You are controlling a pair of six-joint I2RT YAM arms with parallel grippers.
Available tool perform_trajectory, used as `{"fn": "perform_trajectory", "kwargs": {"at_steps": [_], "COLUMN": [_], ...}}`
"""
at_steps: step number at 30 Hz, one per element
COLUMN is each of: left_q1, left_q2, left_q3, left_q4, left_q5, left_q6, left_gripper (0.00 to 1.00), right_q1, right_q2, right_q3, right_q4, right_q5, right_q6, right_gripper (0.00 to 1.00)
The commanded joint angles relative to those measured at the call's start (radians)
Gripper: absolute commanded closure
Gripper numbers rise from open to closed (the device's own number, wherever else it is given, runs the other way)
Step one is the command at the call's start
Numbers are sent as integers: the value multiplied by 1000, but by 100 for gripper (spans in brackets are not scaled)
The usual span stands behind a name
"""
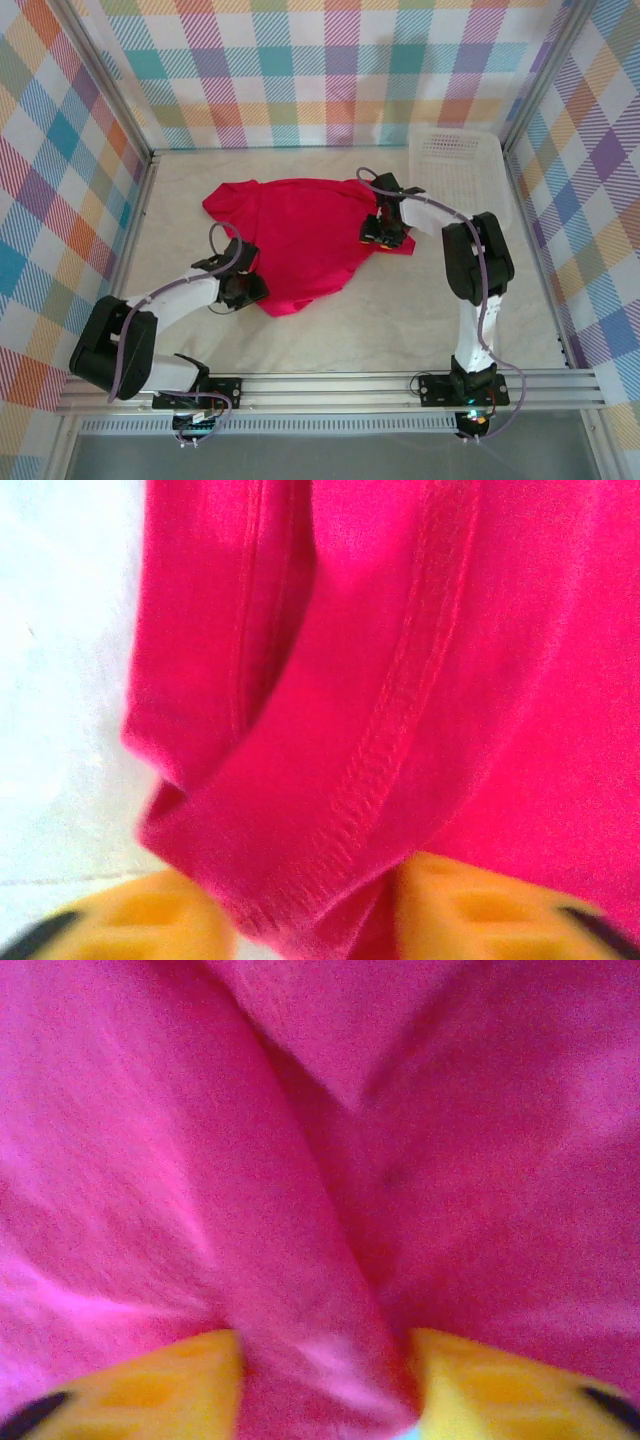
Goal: Fold the inside-out t-shirt
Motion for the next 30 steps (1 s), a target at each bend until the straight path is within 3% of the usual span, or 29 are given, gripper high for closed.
{"fn": "perform_trajectory", "kwargs": {"at_steps": [1,2,4,9,16,20,26,27,29,30], "left_q1": [4,11,29,83,95,98,100,100,100,99], "left_q2": [16,7,-32,-187,-325,-315,-143,-113,-72,-62], "left_q3": [95,121,175,343,501,452,380,367,341,329], "left_q4": [-92,-126,-197,-377,-475,-435,-407,-401,-390,-385], "left_q5": [-112,-126,-156,-208,-230,-227,-237,-238,-246,-250], "left_q6": [57,72,102,165,203,204,189,181,167,161], "left_gripper": [84,91,100,100,100,100,100,100,92,83], "right_q1": [3,4,4,4,3,4,4,4,4,6], "right_q2": [7,-9,-62,-286,-559,-540,-368,-328,-264,-248], "right_q3": [64,67,66,55,-27,-61,-88,-89,-83,-87], "right_q4": [-10,-27,-75,-213,-235,-207,-137,-128,-143,-152], "right_q5": [-16,-15,-5,52,20,7,-61,-74,-101,-114], "right_q6": [-5,-5,-10,-42,-25,-17,-20,-23,-27,-27], "right_gripper": [88,97,100,100,100,100,100,97,66,57]}}
